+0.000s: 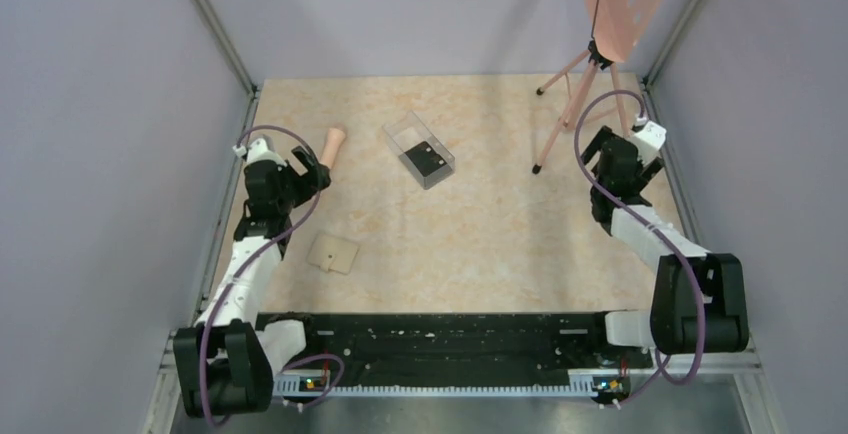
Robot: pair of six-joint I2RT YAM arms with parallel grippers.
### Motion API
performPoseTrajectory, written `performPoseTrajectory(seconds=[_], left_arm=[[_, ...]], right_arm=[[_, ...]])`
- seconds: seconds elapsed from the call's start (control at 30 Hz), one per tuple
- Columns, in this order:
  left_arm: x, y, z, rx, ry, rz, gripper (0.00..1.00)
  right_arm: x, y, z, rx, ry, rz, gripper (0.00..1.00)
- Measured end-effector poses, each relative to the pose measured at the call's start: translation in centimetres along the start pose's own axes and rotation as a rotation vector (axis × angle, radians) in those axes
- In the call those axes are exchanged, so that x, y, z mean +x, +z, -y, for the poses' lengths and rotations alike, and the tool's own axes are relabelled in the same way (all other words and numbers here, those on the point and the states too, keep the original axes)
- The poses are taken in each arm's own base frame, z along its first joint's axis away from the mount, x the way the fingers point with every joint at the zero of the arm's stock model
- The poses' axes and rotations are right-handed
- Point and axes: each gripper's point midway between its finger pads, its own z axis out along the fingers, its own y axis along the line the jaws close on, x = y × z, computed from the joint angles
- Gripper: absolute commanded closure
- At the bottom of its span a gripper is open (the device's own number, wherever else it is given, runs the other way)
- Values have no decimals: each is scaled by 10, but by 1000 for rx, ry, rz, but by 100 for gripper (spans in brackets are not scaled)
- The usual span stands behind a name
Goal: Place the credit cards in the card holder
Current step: Open the card holder at the center of the board.
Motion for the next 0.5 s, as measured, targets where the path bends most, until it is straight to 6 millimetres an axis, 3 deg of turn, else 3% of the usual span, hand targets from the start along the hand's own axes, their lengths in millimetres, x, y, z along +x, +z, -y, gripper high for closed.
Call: performPoseTrajectory(seconds=[0.13, 0.23, 0.37, 0.5], left_arm=[[-21, -17, -3, -65, -43, 68, 1], [-30, -27, -12, -125, -54, 113, 1], [-17, -28, -19, -147, -15, 60, 1], [4, -28, -10, -93, 26, -34, 1]], right_arm=[[-16, 1, -11, -11, 59, -2, 1], [-14, -3, -15, -28, 89, -32, 1], [-3, -17, -14, -40, 99, -118, 1], [-10, -33, -21, -85, 110, -177, 1]])
